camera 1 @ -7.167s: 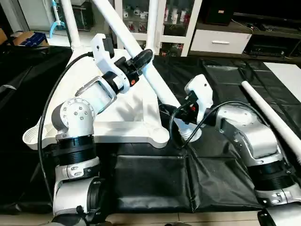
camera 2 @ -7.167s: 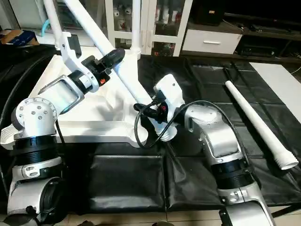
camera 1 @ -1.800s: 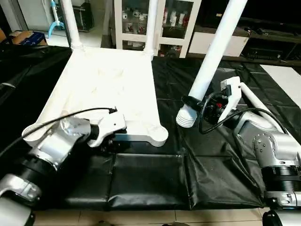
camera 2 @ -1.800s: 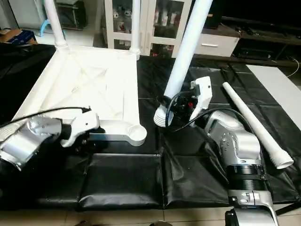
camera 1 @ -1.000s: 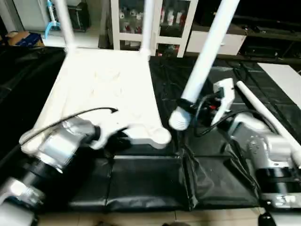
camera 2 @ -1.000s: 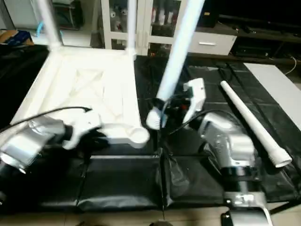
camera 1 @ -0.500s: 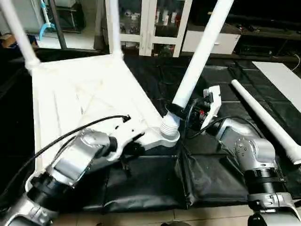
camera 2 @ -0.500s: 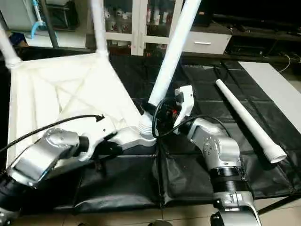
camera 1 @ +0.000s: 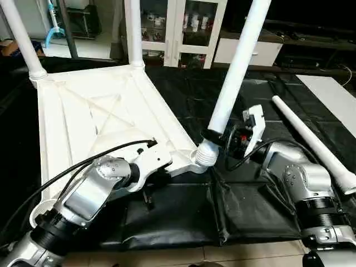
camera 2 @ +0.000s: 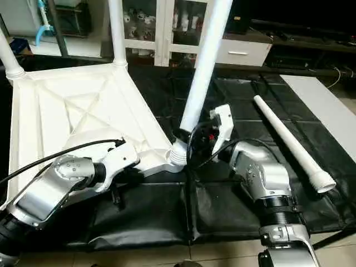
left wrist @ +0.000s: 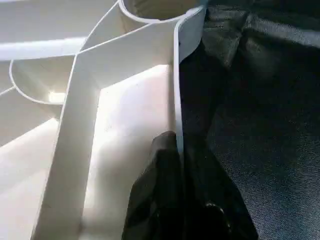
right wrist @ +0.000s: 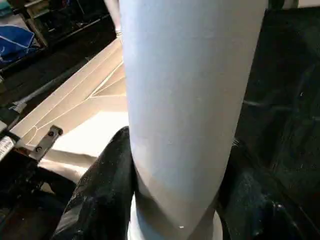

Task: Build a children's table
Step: Insert table leg to table base

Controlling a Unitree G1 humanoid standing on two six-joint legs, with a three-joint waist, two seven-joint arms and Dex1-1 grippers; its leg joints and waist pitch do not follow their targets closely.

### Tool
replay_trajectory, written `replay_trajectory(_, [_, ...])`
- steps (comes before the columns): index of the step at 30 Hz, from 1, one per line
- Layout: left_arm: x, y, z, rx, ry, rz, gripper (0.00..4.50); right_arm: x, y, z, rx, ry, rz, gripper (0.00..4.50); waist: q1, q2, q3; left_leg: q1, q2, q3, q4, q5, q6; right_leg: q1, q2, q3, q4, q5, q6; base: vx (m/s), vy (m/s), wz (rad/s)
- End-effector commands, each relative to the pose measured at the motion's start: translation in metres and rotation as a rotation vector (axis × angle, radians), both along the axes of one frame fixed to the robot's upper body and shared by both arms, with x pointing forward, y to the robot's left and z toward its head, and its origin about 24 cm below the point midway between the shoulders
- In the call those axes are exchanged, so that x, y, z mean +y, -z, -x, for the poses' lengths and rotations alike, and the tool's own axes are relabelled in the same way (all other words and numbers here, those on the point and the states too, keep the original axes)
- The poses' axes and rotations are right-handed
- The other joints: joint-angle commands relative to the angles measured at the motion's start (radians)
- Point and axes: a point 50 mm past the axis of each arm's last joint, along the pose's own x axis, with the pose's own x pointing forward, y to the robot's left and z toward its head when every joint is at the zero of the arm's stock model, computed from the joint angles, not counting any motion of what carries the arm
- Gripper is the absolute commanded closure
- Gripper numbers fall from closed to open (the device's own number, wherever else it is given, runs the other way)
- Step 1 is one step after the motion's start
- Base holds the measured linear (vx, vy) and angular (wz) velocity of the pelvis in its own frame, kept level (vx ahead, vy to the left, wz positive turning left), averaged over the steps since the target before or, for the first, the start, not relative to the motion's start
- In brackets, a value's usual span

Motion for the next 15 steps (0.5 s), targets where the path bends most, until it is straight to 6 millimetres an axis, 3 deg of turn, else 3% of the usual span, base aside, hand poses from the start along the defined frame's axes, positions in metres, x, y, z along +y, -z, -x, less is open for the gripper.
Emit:
replay_trajectory(1, [0.0,0.005,0.003,-0.012,0.034,-0.022,4.5,-0.005,0.005,0.001,0.007,0.003,0.011,2.63,0.001,-0.005,-0.061,0.01,0.007,0.003,-0.078,-0.293,-0.002,0.042,-0.037,0.023,-0.097,-0.483,-0.103,0.0,0.0,0.0])
replay_trajectory(2, [0.0,0.005,0.004,-0.012,0.035,-0.022,4.5,-0.005,0.005,0.001,0.008,0.002,0.01,2.63,0.0,-0.011,-0.062,0.01,0.008,0.004,-0.077,-0.292,-0.001,0.042,-0.037,0.022,-0.098,-0.488,-0.1,0.0,0.0,0.0])
replay_trajectory(3, [0.0,0.005,0.005,-0.011,0.051,-0.024,4.5,-0.006,0.01,0.003,0.029,0.0,0.007,2.63,0.001,-0.006,-0.06,0.01,0.008,0.003,-0.078,-0.298,-0.003,0.04,-0.038,0.022,-0.099,-0.5,-0.097,0.0,0.0,0.0])
replay_trajectory(9, [-0.007,0.003,0.013,-0.011,0.153,0.015,4.5,-0.008,0.022,0.006,0.056,-0.005,0.006,2.63,0.001,-0.007,-0.061,0.01,0.01,0.0,-0.081,-0.311,-0.008,0.039,-0.038,0.022,-0.099,-0.5,-0.096,0.0,0.0,0.0])
replay_trajectory(14, [-0.011,0.002,0.017,-0.017,0.218,0.016,4.5,-0.009,0.025,0.002,0.061,0.005,0.007,2.63,0.006,-0.011,-0.064,0.018,0.012,0.005,-0.079,-0.314,-0.005,0.033,-0.038,0.025,-0.097,-0.458,-0.124,0.0,0.0,0.0])
replay_trajectory(15, [-0.011,0.002,0.017,-0.017,0.219,0.016,4.5,-0.009,0.025,0.002,0.062,0.005,0.007,2.63,0.006,-0.01,-0.063,0.015,0.012,0.004,-0.08,-0.31,-0.006,0.035,-0.037,0.025,-0.093,-0.451,-0.126,0.0,0.0,0.0])
